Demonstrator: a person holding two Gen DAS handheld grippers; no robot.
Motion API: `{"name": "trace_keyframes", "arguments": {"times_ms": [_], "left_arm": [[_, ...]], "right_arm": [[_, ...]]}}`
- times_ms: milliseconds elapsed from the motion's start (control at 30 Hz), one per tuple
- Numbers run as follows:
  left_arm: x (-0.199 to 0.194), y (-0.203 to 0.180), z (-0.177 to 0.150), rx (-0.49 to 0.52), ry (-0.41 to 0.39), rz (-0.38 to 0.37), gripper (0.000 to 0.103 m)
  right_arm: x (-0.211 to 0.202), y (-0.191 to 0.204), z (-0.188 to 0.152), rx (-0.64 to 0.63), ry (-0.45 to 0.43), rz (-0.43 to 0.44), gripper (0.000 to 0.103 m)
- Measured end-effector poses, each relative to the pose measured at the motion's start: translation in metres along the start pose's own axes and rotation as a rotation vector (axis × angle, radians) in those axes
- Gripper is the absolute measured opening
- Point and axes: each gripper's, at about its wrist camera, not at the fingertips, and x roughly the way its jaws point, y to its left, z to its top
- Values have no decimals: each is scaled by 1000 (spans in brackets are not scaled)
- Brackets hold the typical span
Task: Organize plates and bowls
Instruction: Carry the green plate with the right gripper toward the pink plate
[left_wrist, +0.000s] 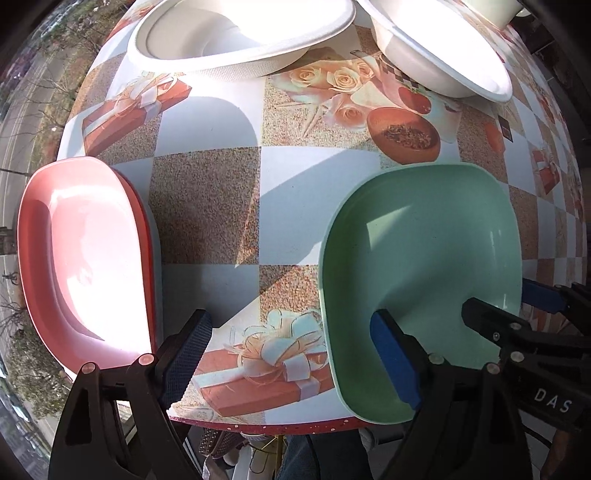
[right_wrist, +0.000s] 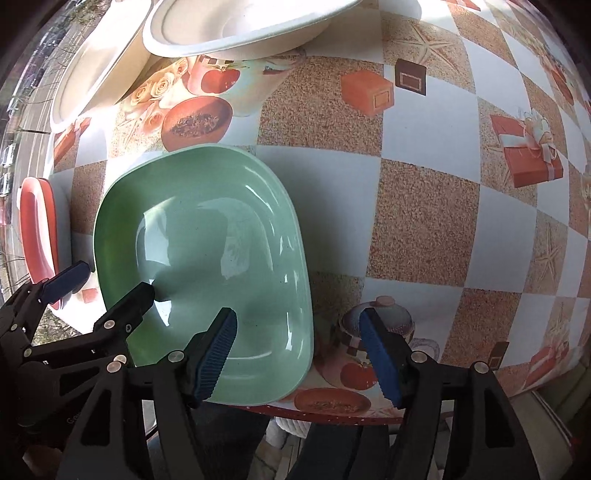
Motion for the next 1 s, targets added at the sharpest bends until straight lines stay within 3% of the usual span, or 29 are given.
{"name": "trace_keyframes", "arguments": {"times_ms": [100, 300, 633, 1000], "left_arm": [[3, 6, 2, 20, 4, 1, 94], [4, -9, 4, 24, 6, -5, 98], [5, -7, 5, 17, 6, -9, 100], [7, -19, 7, 50, 26, -4, 102]], "right_arm": [[-13, -20, -8, -3, -10, -30, 70], [-23, -22, 6, -25, -21, -66, 71], [2, -71, -10, 9, -12, -65, 103], [7, -84, -7, 38, 5, -60, 103]]}}
